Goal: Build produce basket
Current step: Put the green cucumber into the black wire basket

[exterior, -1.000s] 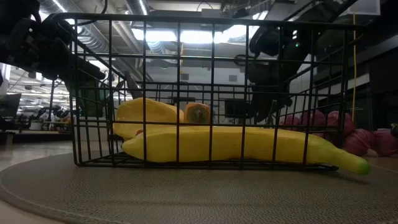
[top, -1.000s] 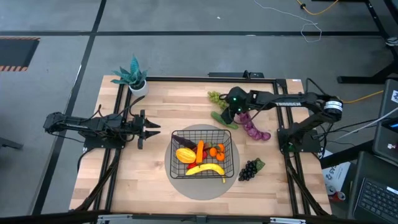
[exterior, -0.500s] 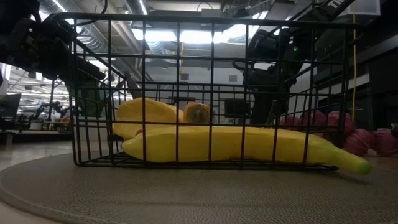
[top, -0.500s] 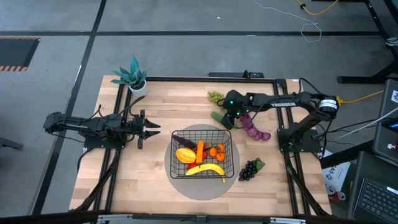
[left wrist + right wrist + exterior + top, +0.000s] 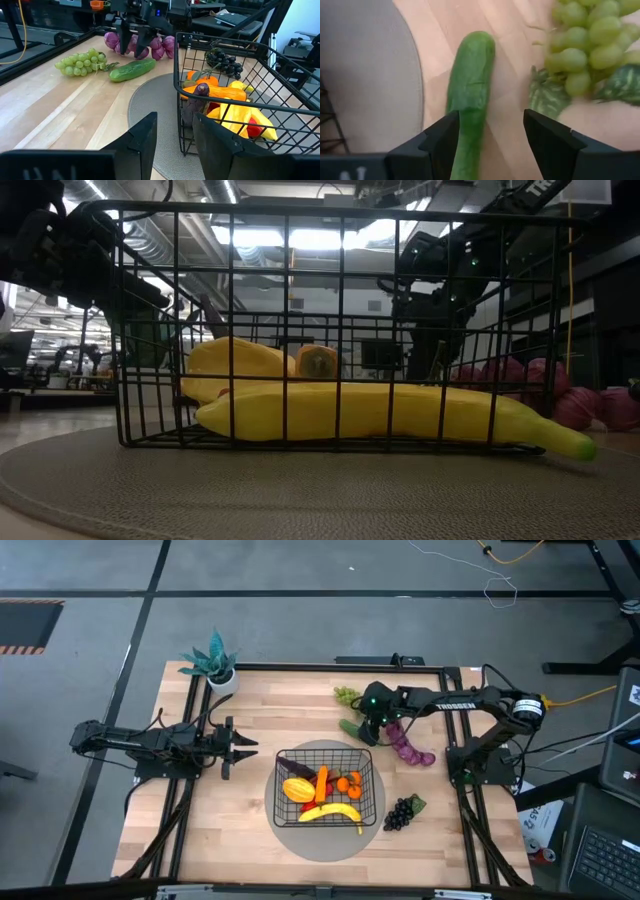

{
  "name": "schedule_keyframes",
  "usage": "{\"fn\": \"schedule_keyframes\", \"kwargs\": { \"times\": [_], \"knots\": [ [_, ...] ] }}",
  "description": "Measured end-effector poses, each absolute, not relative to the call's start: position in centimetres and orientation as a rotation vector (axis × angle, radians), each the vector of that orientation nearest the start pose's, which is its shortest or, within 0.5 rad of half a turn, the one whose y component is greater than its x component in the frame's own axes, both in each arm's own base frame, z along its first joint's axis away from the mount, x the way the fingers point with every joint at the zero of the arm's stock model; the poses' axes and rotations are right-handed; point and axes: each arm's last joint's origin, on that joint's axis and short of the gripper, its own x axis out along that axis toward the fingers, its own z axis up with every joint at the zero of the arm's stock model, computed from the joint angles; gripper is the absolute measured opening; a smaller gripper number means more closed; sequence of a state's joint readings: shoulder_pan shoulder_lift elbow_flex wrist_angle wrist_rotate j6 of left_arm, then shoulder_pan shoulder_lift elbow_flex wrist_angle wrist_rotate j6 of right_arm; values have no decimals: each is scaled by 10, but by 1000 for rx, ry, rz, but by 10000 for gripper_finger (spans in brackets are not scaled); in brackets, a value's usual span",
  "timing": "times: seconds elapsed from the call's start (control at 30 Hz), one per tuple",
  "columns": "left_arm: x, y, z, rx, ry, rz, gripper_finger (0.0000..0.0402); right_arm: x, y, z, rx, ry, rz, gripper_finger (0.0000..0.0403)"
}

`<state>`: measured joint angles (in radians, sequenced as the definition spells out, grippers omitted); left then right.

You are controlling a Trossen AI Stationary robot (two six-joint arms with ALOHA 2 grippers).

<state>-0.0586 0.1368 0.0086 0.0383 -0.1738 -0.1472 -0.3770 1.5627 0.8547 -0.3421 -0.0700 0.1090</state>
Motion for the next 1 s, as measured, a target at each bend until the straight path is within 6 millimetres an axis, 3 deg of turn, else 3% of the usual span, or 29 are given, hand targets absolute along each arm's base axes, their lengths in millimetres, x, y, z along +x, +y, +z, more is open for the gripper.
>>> {"fn": "schedule_keyframes", "kwargs": {
  "times": [0.23, 0.67, 1.0],
  "knots": [
    [105, -1, 159, -137, 81, 122, 121, 272, -103, 170, 134, 1038, -204, 225],
    [105, -1, 159, -137, 81, 122, 121, 266, -101, 167, -34, 1125, -78, 225],
    [105, -1, 159, -137, 81, 122, 121, 258, -95, 157, 59, 1168, -80, 225]
  ]
}}
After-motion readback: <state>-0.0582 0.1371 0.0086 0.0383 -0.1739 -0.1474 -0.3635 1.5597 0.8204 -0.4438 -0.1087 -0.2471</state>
